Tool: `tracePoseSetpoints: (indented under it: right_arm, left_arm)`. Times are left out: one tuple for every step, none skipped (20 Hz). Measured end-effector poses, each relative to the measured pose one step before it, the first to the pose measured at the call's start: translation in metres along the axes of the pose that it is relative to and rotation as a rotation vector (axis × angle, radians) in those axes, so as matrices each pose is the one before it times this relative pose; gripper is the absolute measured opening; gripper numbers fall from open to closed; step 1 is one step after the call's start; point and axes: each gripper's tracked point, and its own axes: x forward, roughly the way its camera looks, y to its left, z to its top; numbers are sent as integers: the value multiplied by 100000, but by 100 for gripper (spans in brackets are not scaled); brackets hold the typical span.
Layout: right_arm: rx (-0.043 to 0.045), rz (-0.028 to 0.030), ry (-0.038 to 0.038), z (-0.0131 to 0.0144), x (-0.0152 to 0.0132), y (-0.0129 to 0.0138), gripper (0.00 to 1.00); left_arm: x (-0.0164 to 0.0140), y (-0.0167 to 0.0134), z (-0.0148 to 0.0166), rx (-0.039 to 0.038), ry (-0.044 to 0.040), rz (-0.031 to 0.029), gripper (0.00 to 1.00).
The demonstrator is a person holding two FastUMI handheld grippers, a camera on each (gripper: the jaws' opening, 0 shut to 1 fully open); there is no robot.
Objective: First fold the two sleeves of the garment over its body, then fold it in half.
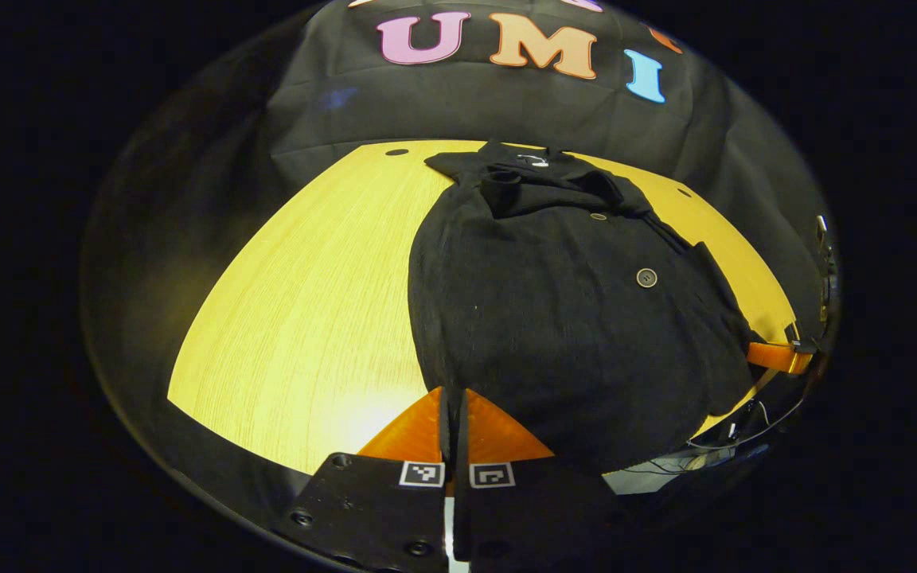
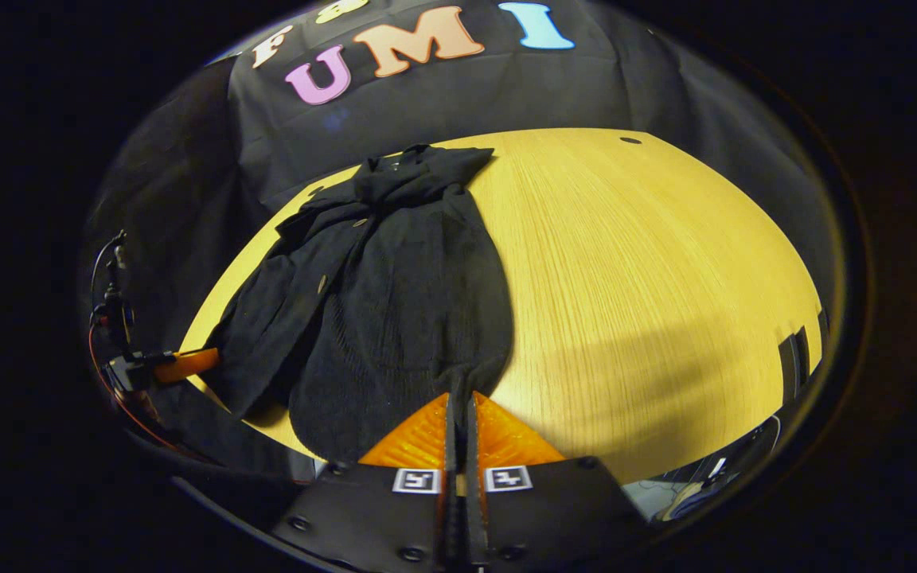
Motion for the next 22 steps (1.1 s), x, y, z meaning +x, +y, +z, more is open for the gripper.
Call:
tracePoseSetpoints:
  right_arm:
    - [-1226,808,-489,202,-129,224,3]
    - [-631,1308,-775,345,-152,319,3]
    - [-557,1484,-1259,709,-148,470,3]
    - [-860,1190,-1140,578,-240,288,3]
    - [-841,690,-1724,774,-244,270,3]
    - [-378,579,-1323,538,-276,217,3]
    - [529,1083,-1769,908,-425,433,3]
    - [829,1000,-2450,957,-241,498,3]
    - [269,508,-1791,906,-201,347,3]
    - [300,236,-1519,918,-203,382,3]
    - [441,702,-1649,1088,-150,463,3]
    - [-187,1130,-1690,886,-112,554,3]
    - [-895,886,-1986,1128,8,509,3]
    - [-746,955,-1398,927,149,362,3]
    - [-600,503,-1018,940,82,360,3]
    - [-352,612,-1320,884,75,234,0]
    - [-166,258,-1632,933,240,256,3]
    - [-72,433,-1432,851,191,309,3]
    - [-31,580,-1399,883,215,228,0]
    - [-220,111,-1383,893,290,127,3]
    - [-55,-15,-1388,919,209,-10,3]
    - [255,38,-1720,1135,314,54,3]
  left_arm:
    - [-344,-57,183,-2845,270,-205,0]
    - [-300,-147,482,-2091,-742,-126,0]
    - [-31,-151,458,-1085,-578,157,0]
    - [-148,-254,290,-420,-337,-431,0]
    - [-180,-255,298,-170,-374,-314,0]
    - [-82,-274,381,-193,-513,-323,0]
    - [-187,-460,475,-256,-458,-972,0]
    - [-223,-539,810,-49,-1655,-1553,0]
    - [-372,-539,1003,87,-2109,-1555,0]
    - [-169,-521,927,78,-1495,-1842,0]
    - [-56,-247,974,-39,-1654,-772,0]
    - [-134,-280,1176,-124,-1982,-1040,0]
    - [-46,-233,1246,-257,-2074,-589,0]
    - [-3,-138,1186,-486,-1877,-607,0]
    - [-6,-144,1117,-270,-1677,-622,0]
    - [25,-27,979,63,-1630,-294,0]
    - [133,12,965,742,-1524,-149,0]
    - [148,155,1052,1198,-1514,0,0]
    - [173,314,1065,1015,-1561,539,0]
    - [209,50,784,580,-1098,-345,0]
    - [217,53,761,269,-1029,30,0]
    - [438,98,889,403,-683,-318,0]
